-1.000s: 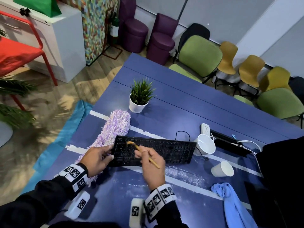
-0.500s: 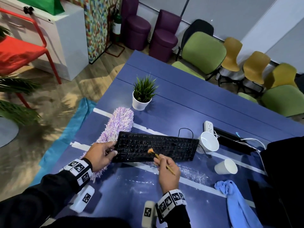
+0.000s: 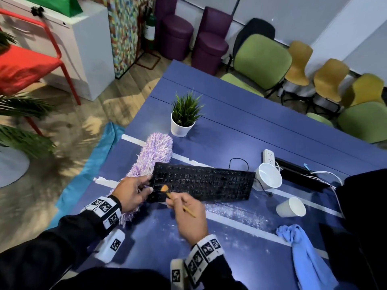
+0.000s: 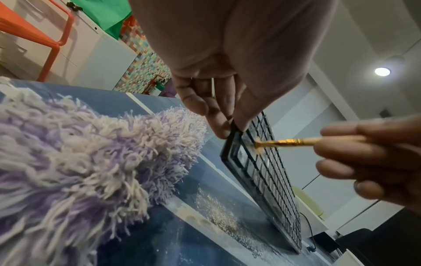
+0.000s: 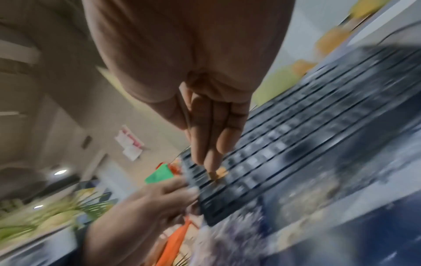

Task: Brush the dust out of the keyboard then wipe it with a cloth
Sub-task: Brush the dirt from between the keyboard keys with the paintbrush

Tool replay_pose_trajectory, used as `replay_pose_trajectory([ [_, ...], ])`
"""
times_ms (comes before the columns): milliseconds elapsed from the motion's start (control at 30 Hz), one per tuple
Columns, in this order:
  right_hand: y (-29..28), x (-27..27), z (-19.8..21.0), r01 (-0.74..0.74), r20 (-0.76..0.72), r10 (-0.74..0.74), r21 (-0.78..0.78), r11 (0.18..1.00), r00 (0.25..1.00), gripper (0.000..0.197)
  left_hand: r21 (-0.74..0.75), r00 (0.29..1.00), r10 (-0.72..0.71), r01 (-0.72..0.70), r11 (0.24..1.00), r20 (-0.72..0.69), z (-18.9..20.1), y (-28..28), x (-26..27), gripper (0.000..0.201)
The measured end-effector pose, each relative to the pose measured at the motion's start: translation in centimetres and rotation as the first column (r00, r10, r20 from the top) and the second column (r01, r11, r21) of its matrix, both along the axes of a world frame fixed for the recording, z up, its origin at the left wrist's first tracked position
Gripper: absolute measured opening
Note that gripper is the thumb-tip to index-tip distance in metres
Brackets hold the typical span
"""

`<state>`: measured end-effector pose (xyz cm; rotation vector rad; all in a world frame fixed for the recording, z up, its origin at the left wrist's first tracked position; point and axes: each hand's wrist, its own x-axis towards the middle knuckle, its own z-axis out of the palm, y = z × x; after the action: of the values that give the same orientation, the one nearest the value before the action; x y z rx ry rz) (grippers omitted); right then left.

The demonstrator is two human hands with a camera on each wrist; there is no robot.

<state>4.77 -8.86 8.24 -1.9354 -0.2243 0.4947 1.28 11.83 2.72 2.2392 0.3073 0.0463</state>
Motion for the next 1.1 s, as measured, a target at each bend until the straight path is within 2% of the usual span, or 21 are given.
replay_pose_trajectory([
  [33, 0.4, -0.4, -0.1, -0.001, 0.0, 0.001, 0.003, 1.0, 1.0, 0.02, 0.011, 1.0, 0.003, -0.003, 1.0, -0.009, 0.0, 0.0, 0.1, 0.048],
  [100, -0.1, 0.0, -0.1, 0.106, -0.067, -0.103, 0.048, 0.993, 0.992, 0.022, 0.028, 1.0, 0.013, -0.013, 1.0, -0.016, -0.1, 0.0, 0.1, 0.048],
  [167, -1.3, 1.2, -0.2, 0.208, -0.071, -0.204, 0.058, 0.976, 0.976, 0.024, 0.019, 1.0, 0.009, -0.009, 1.0, -0.015, -0.2, 0.0, 0.1, 0.053],
  [233, -1.3, 1.2, 0.0, 0.173, -0.058, -0.17, 0.055, 0.983, 0.984, 0.023, -0.005, 1.0, -0.003, 0.003, 1.0, -0.014, -0.3, 0.0, 0.0, 0.055],
  [367, 1.5, -1.3, 0.4, -0.064, 0.007, 0.064, 0.02, 0.998, 0.998, 0.02, -0.003, 1.0, -0.019, 0.019, 1.0, 0.0, -0.2, 0.0, 0.2, 0.055],
  [433, 1.3, -0.8, 0.6, -0.032, 0.029, 0.031, 0.011, 0.999, 0.999, 0.02, 0.018, 1.0, -0.02, 0.02, 1.0, -0.003, -0.1, 0.0, 0.2, 0.051],
  [567, -0.9, 0.8, 0.6, 0.114, -0.059, -0.11, 0.07, 0.991, 0.992, 0.023, 0.025, 1.0, -0.028, 0.028, 0.999, 0.012, -0.1, 0.3, 0.0, 0.031],
  [667, -0.1, -0.1, 0.2, 0.025, 0.024, -0.025, 0.001, 1.0, 0.999, 0.02, -0.019, 0.999, -0.031, 0.031, 0.999, 0.012, -0.1, 0.3, -0.1, 0.033],
  [733, 0.6, -0.5, 0.0, 0.014, 0.083, -0.012, -0.023, 1.0, 0.997, 0.019, -0.071, 1.0, -0.01, 0.01, 0.997, 0.004, 0.3, 0.1, -0.2, 0.022],
  [767, 0.7, -0.5, -0.1, 0.025, 0.082, -0.023, -0.013, 1.0, 0.996, 0.019, -0.086, 1.0, 0.017, -0.018, 0.996, -0.01, 0.4, 0.0, -0.2, 0.017],
  [833, 0.6, -0.4, -0.1, 0.025, 0.035, -0.025, 0.017, 1.0, 0.999, 0.019, -0.052, 0.996, 0.072, -0.075, 0.996, -0.048, 0.4, 0.0, -0.1, 0.029],
  [900, -0.5, 0.0, -0.1, 0.022, -0.013, -0.022, 0.019, 1.0, 1.0, 0.019, -0.009, 0.996, 0.079, -0.08, 0.997, -0.049, 0.4, 0.0, 0.0, 0.024],
  [967, -2.8, 1.2, -0.4, 0.098, -0.043, -0.098, -0.009, 0.995, 0.994, 0.019, 0.012, 0.995, 0.086, -0.086, 0.996, -0.045, 0.3, -0.3, -0.1, 0.027],
  [1033, -5.6, 3.0, -1.2, 0.252, -0.045, -0.253, -0.032, 0.967, 0.966, 0.02, 0.019, 0.993, 0.106, -0.105, 0.994, -0.052, 0.2, -0.5, -0.1, 0.04],
  [1100, -7.5, 4.4, -1.6, 0.362, -0.025, -0.363, -0.025, 0.932, 0.931, 0.02, 0.002, 0.993, 0.105, -0.105, 0.994, -0.049, 0.1, -0.6, -0.2, 0.044],
])
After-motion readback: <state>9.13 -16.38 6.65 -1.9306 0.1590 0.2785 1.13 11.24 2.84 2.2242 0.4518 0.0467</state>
